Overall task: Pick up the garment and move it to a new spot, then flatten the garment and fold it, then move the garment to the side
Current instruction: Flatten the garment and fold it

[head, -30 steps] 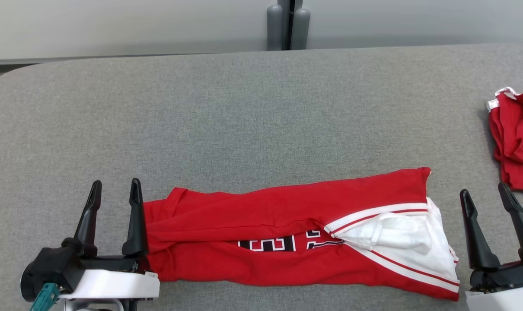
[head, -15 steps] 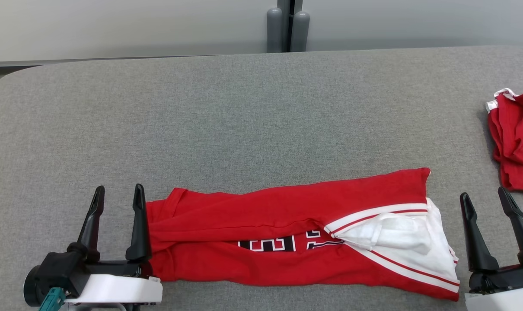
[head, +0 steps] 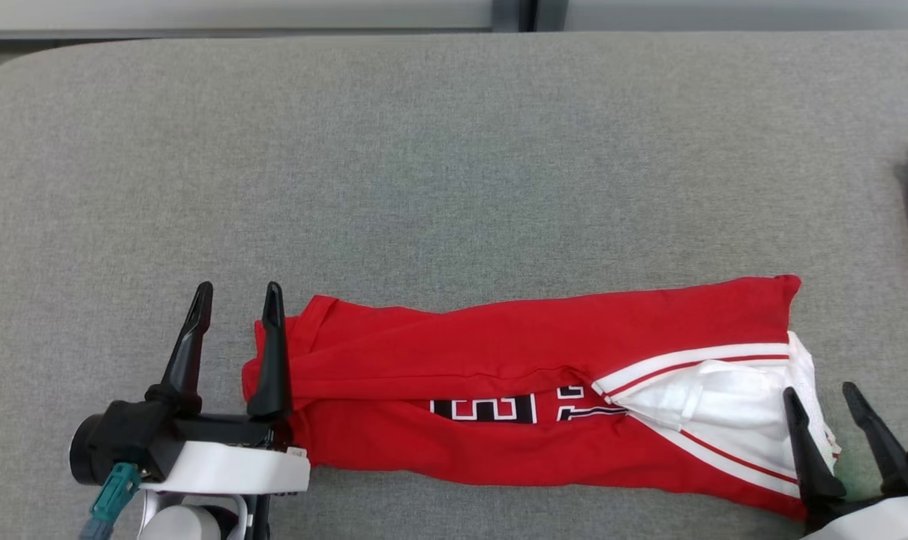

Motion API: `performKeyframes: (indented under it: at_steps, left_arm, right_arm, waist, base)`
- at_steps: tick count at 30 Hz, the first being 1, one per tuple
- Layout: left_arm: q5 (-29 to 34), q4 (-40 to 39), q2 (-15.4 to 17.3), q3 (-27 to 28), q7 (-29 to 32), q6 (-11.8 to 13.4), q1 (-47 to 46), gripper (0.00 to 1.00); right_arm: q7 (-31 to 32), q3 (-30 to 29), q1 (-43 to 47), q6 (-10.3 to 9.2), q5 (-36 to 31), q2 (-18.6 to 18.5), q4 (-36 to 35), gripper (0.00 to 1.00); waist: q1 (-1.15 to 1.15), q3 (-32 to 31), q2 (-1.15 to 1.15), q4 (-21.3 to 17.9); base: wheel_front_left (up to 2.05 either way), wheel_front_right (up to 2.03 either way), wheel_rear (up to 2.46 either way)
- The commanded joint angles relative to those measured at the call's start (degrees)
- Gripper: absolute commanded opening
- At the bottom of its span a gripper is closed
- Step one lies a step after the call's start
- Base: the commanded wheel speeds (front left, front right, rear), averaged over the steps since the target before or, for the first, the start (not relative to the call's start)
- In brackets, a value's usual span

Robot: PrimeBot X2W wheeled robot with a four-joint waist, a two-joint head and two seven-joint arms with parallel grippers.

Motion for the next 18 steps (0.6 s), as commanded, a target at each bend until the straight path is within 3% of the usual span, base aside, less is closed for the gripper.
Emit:
performKeyframes:
  at_steps: [1,10,11,13,18]
  left_arm:
    - [0.4,0.4,-0.4,0.1,-0.2,-0.5,-1.6,1.0]
    - [1.7,2.1,-1.6,1.3,-0.2,-1.9,-3.4,1.0]
    - [2.2,2.2,-1.6,1.5,-0.2,-2.0,-3.5,1.0]
    - [2.3,2.3,-1.7,1.7,-0.2,-2.1,-3.6,1.0]
    - [2.8,2.3,-2.0,2.4,-0.2,-2.5,-3.4,1.0]
  right_arm:
    - [-0.2,0.7,-1.1,-0.02,0.8,0.2,1.4,1.0]
    - [3.9,3.7,-3.3,-0.02,1.5,0.3,7.6,1.0]
    - [4.9,4.4,-3.4,-0.02,1.7,0.2,7.9,0.78]
    - [7.0,5.2,-3.4,-0.02,2.3,0.3,8.3,0.0]
    - [9.5,3.7,-3.6,-0.1,3.3,0.2,6.2,0.0]
  waist:
    - [0.0,2.2,0.0,1.3]
    - [0.0,3.3,0.0,1.6]
    - [0.0,3.3,0.0,1.6]
    - [0.0,3.1,0.0,1.5]
    - [0.0,2.6,0.0,0.9]
  base:
    - [0.0,0.0,0.0]
    - [0.0,0.0,0.0]
    - [0.0,0.0,0.0]
    - [0.0,0.0,0.0]
    - [0.0,0.0,0.0]
